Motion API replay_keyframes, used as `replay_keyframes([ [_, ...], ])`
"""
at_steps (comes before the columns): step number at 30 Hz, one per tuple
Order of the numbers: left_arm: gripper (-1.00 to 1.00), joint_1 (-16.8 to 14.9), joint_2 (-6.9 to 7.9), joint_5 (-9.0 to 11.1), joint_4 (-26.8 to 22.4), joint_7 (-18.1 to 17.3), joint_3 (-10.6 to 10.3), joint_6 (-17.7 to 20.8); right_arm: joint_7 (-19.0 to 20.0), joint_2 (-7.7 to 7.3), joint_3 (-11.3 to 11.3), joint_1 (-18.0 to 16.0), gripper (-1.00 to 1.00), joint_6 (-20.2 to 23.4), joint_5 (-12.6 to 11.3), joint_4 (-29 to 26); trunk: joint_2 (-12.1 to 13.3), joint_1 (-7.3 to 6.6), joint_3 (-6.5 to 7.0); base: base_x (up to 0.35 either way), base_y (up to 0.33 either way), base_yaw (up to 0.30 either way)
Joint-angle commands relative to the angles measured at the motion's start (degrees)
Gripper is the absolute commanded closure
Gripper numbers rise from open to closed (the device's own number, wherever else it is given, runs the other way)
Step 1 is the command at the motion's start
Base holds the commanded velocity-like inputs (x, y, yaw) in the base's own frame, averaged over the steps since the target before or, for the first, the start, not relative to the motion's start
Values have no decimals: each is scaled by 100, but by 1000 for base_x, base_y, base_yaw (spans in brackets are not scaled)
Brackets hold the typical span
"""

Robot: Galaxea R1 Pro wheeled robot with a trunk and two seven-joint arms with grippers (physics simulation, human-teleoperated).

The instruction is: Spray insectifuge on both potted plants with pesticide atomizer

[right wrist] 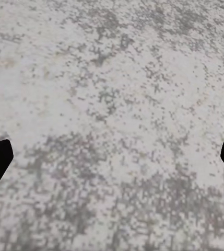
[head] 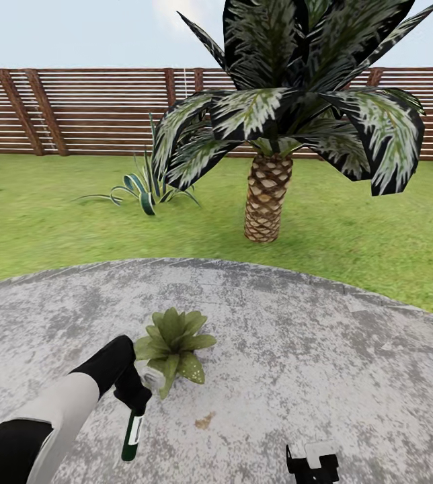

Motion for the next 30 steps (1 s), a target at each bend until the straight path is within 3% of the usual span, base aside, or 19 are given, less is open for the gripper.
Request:
replay_keyframes([
  [1, 100, 12, 2, -30, -34, 18, 108, 29, -35, 1, 49, -4, -100, -12, -25, 6, -2, -1, -5, 0, 0, 0],
  [2, 100, 23, 2, -31, -67, 90, 256, 17, -35, 1, 49, -4, -100, -12, -25, 3, -2, -1, -5, 0, 0, 0],
  [6, 100, 30, 7, -69, -152, 127, 316, 21, -35, 8, 49, -4, -100, -12, -32, -2, -2, -1, -6, 0, 0, 0],
  [22, 100, 22, 28, -109, -156, 120, 318, 113, -35, 10, 49, -4, -100, -12, -33, -3, -604, 329, -412, 0, 0, 0],
  [30, 100, 22, 36, -126, -156, 113, 311, 113, -35, 13, 49, -4, -100, -12, -30, 0, -604, 329, -430, 14, 12, 0],
])
